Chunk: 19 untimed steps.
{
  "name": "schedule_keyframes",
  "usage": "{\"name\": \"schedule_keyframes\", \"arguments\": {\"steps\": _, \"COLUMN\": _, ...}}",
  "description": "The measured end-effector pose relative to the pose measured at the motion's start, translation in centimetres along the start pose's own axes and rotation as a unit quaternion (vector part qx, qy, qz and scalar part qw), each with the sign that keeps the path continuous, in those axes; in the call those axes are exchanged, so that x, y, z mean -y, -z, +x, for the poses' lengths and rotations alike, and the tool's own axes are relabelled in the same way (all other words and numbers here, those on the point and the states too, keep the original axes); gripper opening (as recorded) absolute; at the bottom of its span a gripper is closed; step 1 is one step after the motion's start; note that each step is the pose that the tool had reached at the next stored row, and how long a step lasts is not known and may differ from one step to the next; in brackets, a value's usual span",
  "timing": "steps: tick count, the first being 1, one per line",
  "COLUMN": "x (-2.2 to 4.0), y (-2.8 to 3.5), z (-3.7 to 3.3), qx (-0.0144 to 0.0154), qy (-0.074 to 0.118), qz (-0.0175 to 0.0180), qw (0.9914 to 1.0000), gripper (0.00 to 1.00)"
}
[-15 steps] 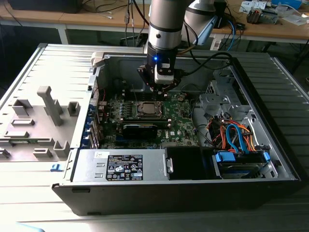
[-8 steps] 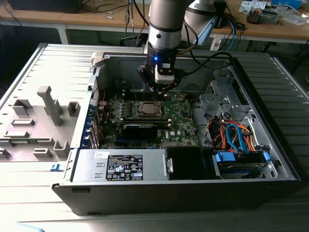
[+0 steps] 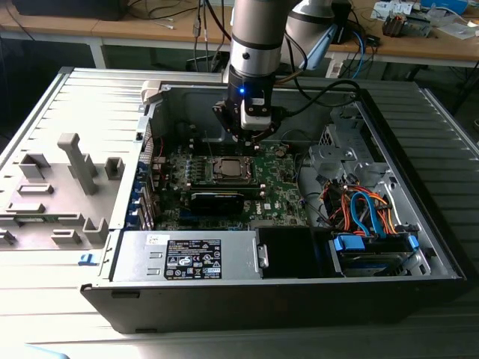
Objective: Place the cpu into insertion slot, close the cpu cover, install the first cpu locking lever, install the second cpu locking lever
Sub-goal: 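Install the first cpu locking lever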
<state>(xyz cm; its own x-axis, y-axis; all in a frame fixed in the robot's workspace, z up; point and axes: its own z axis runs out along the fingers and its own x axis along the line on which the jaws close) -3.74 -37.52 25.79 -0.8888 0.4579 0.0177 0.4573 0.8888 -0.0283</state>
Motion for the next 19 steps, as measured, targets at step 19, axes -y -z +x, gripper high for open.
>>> {"name": "schedule_keyframes", "arguments": {"steps": 19, "x": 0.0, "y": 0.0, "z": 0.0, "qx": 0.0005, "qy": 0.016, "qz": 0.0003, "qw": 0.99987, "gripper": 0.11}}
